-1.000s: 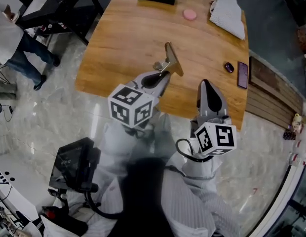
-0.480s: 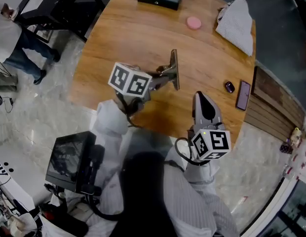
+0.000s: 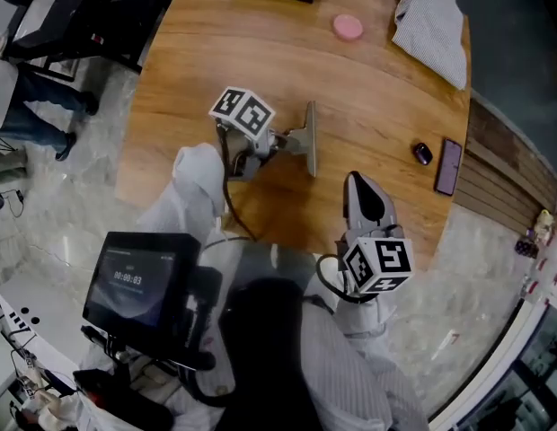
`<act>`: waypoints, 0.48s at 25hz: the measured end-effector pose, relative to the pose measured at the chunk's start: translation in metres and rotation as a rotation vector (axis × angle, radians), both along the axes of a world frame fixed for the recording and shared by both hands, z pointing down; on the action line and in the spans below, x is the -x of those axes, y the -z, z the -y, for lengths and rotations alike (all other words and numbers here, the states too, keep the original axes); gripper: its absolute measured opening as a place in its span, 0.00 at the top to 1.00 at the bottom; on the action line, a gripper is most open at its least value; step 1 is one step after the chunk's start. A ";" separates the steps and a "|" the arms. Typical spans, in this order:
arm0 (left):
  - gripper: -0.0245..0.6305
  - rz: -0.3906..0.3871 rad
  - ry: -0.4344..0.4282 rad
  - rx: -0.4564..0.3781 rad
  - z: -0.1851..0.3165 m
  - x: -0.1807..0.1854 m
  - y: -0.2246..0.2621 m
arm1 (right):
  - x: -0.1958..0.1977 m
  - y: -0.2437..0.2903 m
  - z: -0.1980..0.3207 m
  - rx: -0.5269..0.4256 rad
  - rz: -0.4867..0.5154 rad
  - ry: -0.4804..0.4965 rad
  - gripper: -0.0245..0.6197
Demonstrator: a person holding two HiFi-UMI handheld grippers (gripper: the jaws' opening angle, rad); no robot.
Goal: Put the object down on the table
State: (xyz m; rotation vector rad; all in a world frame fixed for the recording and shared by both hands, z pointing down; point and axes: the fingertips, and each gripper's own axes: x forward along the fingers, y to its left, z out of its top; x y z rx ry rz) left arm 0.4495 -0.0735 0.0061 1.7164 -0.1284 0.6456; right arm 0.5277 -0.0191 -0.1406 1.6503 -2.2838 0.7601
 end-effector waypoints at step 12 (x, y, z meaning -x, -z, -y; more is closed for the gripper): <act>0.96 -0.014 -0.073 0.183 -0.014 -0.011 -0.026 | 0.001 0.000 0.001 0.002 0.046 -0.030 0.94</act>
